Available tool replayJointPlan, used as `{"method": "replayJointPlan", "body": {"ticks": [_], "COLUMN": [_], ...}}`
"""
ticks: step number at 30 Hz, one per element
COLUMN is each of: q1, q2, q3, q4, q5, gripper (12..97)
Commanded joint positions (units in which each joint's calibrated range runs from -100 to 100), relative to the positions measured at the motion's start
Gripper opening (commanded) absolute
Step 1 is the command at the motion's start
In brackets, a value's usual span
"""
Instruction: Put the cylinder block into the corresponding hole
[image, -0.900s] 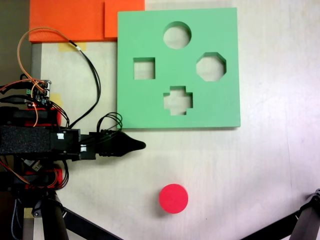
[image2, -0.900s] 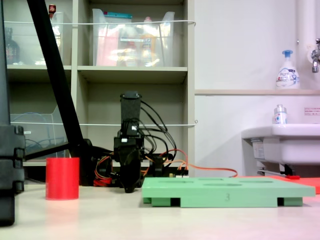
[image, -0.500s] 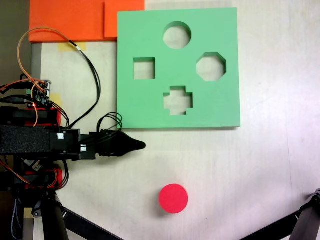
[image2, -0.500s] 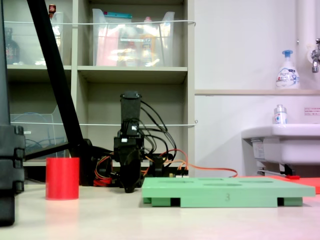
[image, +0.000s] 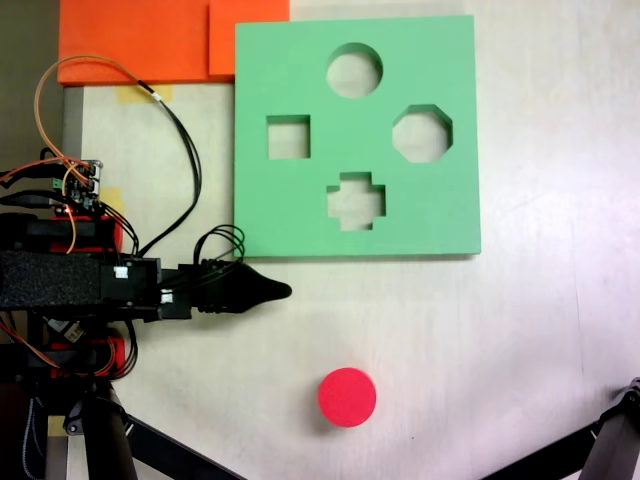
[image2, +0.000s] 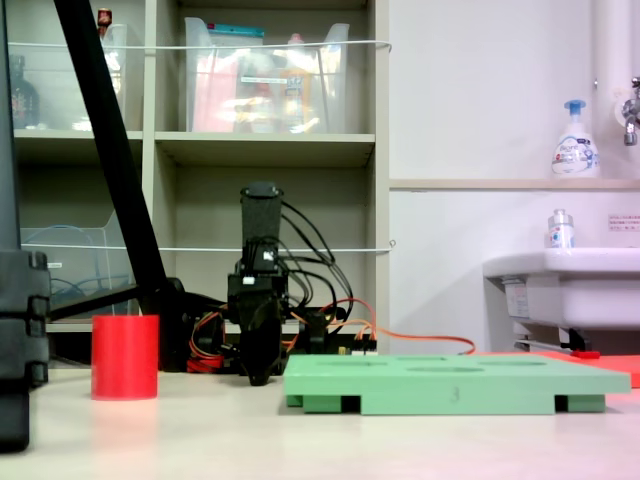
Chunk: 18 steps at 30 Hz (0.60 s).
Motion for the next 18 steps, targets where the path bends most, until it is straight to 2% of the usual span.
{"method": "replayJointPlan", "body": {"ticks": [1,3,9,15,18], "q1": [-0.7,-1.5,-2.0,-2.5,-2.4], "q2": [-0.4,-0.4,-0.4,-0.4,-0.4], "q3": [-0.8,-0.8,-0.8,3.9,3.7], "q4": [-4.9,3.9,36.1,37.3,37.3], "q5": [0.1,2.6,29.0,44.7,45.3], "gripper": [52.3,52.6,52.3,52.6,52.6]}}
